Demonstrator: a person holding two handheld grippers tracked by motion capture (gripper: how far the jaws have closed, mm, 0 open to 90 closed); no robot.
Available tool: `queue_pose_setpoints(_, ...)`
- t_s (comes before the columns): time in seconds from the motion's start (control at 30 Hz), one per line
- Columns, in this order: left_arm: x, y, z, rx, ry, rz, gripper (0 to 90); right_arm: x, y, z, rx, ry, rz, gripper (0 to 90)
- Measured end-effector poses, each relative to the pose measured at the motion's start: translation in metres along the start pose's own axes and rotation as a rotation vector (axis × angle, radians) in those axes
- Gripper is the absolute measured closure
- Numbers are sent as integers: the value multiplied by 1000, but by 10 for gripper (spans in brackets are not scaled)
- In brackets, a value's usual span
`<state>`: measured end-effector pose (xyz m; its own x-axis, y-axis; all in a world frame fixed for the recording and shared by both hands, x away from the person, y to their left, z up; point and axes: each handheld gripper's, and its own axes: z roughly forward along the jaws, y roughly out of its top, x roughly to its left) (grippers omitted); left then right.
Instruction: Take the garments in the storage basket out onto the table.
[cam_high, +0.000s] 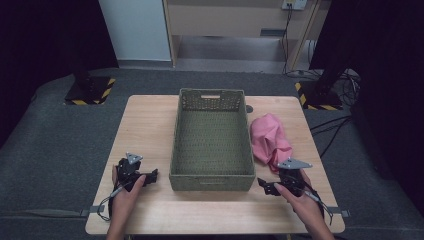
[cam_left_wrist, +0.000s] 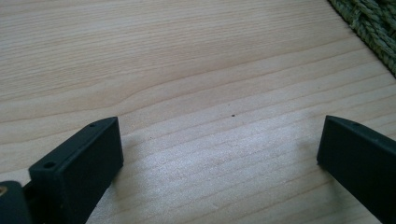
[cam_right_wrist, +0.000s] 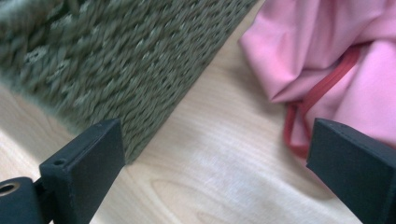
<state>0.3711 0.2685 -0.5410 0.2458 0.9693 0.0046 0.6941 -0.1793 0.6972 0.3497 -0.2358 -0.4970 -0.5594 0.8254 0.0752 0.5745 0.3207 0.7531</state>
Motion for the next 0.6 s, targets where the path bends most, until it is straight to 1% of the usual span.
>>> queue_pose_setpoints(0.2,0,0,0,0,1,-1,0,6,-10,4,22,12,-6,43)
queue_pose_setpoints(0.27,0,0,0,0,1,-1,0,7,-12,5,31,15,-14,43)
queue_pose_setpoints(0.37,0,0,0,0,1,-1,0,10,-15,8,38,23,-10,43)
queue_pose_setpoints(0.5,0,0,0,0,1,-1,0,13,-19,12,52,33,-20,42)
queue_pose_setpoints(0.6,0,0,0,0,1,-1,0,15,-22,16,62,34,-20,42)
